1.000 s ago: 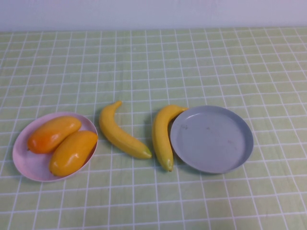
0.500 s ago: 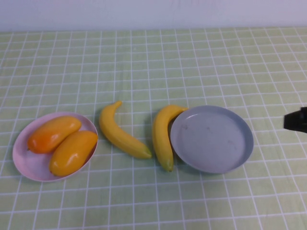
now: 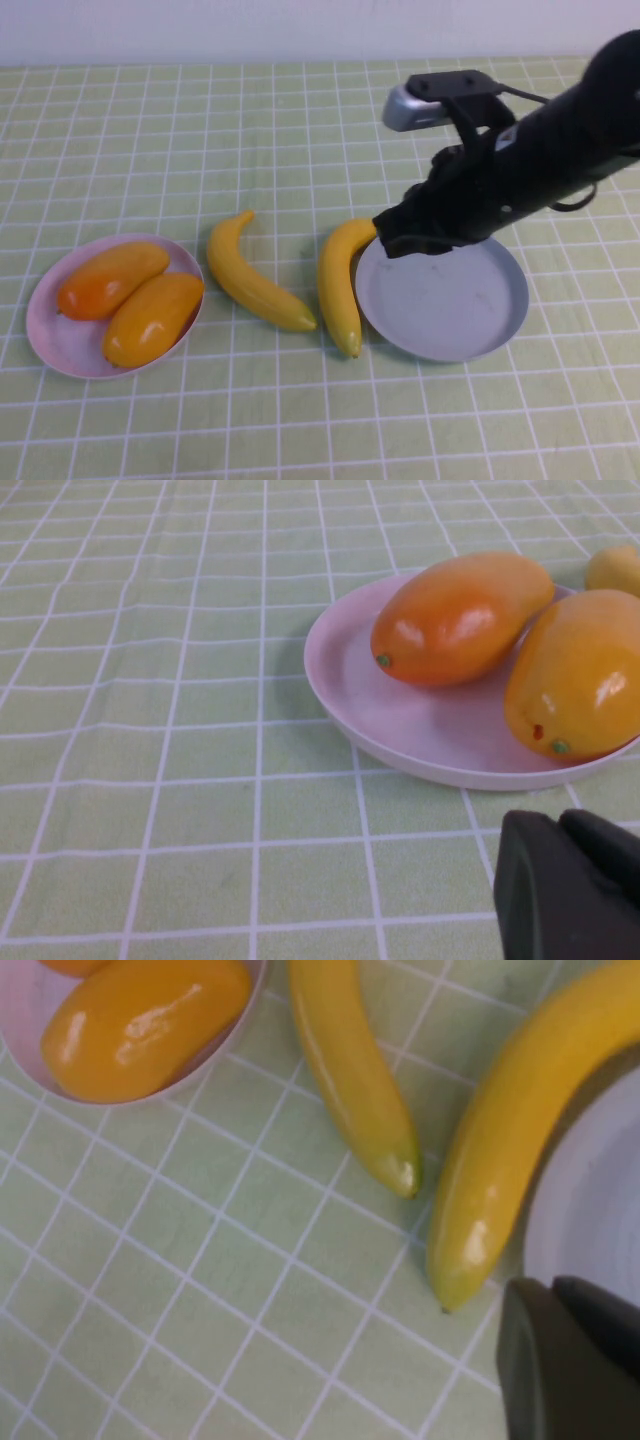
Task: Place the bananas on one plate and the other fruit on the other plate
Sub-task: Put another type of fruit in the right plate
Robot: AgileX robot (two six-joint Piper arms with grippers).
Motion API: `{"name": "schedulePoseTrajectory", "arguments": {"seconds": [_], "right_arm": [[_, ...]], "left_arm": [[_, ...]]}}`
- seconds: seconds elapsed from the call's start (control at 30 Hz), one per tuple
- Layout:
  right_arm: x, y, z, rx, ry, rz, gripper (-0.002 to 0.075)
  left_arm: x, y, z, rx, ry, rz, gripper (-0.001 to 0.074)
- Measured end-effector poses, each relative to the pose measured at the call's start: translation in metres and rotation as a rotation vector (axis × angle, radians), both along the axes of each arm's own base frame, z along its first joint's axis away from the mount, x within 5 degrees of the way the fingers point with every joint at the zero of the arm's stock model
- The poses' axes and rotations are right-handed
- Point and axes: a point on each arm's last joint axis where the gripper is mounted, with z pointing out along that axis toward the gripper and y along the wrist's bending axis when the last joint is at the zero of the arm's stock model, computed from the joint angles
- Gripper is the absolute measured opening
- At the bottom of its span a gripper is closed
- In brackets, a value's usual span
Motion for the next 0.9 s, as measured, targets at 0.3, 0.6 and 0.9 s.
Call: {"name": "schedulePoseTrajectory", "arguments": {"seconds": [0.3, 0.6, 0.9], "right_arm": [[0.027, 0.081, -0.012, -0.143, 0.007, 0.201, -0.0003], [0.057, 0.126, -0.039, -0.205, 0.051, 0.283, 0.0322], [0.076, 0.152, -0.075, -0.232, 0.055, 0.304, 0.0444]], "left_arm": [[0.000, 0.000, 0.000, 0.000, 0.000, 0.000, 0.0000], [0.000, 0.000, 0.000, 0.000, 0.000, 0.000, 0.0000], [0.000, 0.000, 0.000, 0.000, 0.000, 0.000, 0.0000]]}}
